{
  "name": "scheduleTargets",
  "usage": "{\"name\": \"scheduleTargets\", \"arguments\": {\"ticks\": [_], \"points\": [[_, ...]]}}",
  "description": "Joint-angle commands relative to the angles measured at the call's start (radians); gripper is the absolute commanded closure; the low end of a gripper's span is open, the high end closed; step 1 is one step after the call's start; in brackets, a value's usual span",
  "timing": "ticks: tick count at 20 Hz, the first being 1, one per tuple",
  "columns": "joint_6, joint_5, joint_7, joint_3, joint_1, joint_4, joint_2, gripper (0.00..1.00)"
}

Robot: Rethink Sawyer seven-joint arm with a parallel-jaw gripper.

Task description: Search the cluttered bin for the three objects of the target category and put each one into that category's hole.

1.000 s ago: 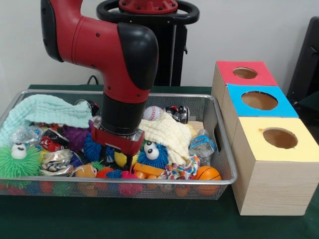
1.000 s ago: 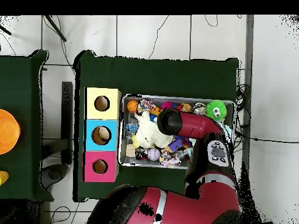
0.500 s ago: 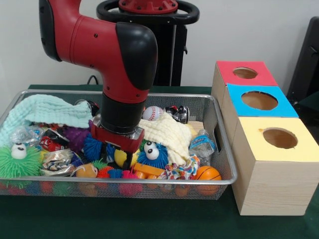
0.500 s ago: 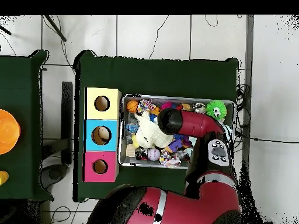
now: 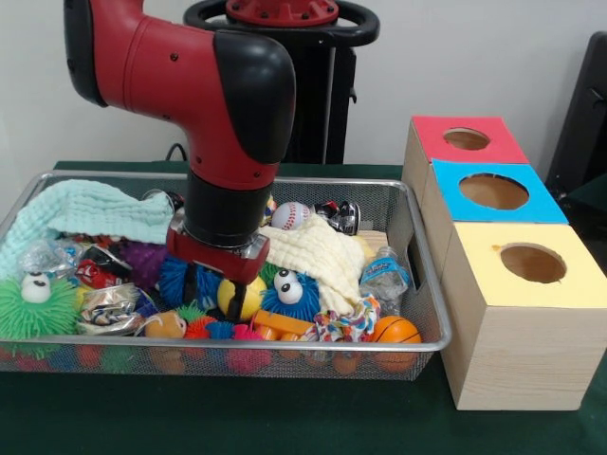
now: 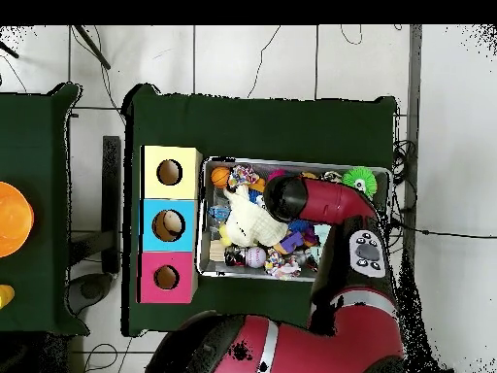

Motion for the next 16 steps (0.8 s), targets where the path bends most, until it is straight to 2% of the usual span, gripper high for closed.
{"name": "scheduleTargets", "arguments": {"ticks": [1, 16], "points": [[0.117, -0.063, -0.103, 0.059, -0.059, -0.045, -0.023, 0.0], [0.08, -0.13, -0.134, 0.105, -0.104, -0.06, -0.019, 0.0]]}}
